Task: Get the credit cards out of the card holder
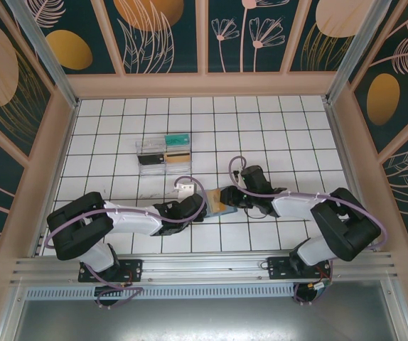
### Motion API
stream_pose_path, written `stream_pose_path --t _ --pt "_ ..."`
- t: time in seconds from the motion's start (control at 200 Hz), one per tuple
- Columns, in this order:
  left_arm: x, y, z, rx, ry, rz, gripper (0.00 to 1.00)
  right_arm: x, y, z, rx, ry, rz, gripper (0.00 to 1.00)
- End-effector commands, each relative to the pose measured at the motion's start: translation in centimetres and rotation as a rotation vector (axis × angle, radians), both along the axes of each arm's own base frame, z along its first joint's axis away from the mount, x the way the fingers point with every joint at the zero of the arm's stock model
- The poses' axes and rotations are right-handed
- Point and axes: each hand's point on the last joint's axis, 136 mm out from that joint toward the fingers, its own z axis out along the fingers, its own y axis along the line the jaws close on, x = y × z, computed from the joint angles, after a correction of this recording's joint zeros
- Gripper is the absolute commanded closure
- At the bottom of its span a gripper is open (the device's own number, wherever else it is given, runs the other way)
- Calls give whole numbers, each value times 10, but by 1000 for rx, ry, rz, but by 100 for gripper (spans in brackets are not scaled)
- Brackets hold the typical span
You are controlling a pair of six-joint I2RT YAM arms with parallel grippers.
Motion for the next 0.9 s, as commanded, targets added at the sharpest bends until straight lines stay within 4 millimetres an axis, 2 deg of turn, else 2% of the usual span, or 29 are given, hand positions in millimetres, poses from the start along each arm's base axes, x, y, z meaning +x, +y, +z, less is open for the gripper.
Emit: stream_pose_path --t 0.0,0.23,0.39,0.51,0.631,0.751,0.811,0.896 --pt "-6 8 -15 64 45 -11 100 7 -5 4 -36 -32 -13 72" --pt "-6 8 -14 62 44 -12 100 7 -4 -8 -43 -8 -4 71" --pt "-6 7 -15 63 46 -16 100 0 8 -18 -21 33 37 71" --pt "-6 7 -16 62 47 -15 100 -3 14 -16 4 36 52 71" --pt "-7 7 -16 63 49 -16 100 -2 13 -14 3 29 45 76" --pt "-7 9 -16 63 49 -13 100 0 9 -11 -10 13 26 86" --pt "-7 9 -16 62 48 -12 100 1 6 -10 -13 8 14 91" --pt "-7 10 -17 64 50 -11 100 2 -1 -10 -24 6 -14 94"
